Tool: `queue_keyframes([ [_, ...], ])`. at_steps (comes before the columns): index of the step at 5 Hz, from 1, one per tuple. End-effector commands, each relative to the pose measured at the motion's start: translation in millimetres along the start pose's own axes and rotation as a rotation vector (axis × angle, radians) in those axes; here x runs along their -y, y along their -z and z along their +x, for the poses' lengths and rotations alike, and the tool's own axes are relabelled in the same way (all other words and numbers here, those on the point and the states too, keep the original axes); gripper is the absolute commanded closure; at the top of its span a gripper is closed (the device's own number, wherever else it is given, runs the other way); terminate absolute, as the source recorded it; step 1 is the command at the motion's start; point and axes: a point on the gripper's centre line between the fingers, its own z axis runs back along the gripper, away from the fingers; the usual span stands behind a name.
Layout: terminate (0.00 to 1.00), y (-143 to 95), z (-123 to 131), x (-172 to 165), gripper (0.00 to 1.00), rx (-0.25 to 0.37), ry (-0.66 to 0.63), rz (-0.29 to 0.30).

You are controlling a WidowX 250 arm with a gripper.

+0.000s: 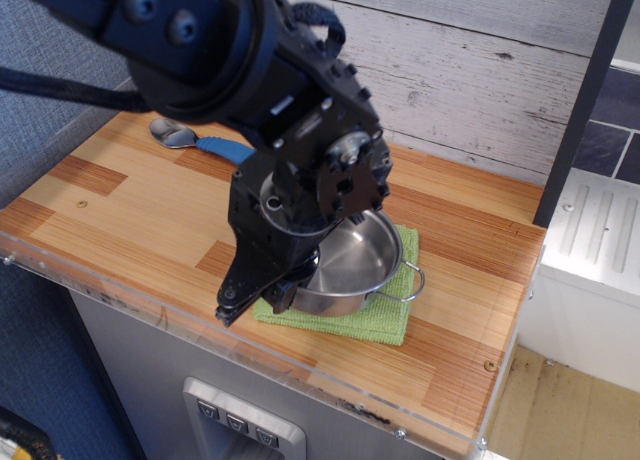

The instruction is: Place silver pot on top of green cloth.

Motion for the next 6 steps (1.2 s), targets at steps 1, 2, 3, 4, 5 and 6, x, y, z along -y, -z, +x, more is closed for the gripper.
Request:
queue_keyframes([
  [1, 0.0, 8, 1, 1, 1.0, -0.028, -0.019, -0.025],
  [2, 0.0, 5, 4, -5, 0.0, -0.017, -0.149, 0.017],
  [3, 0.0, 4, 4, -6, 0.0, -0.007, -0.152, 0.01],
  [4, 0.0, 0, 4, -2, 0.0, -0.006, -0.132, -0.014],
  [5, 0.0, -2, 5, -1, 0.0, 0.002, -0.133, -0.021],
  [6, 0.0, -8, 6, 1, 0.0, 0.004, -0.126, -0.033],
])
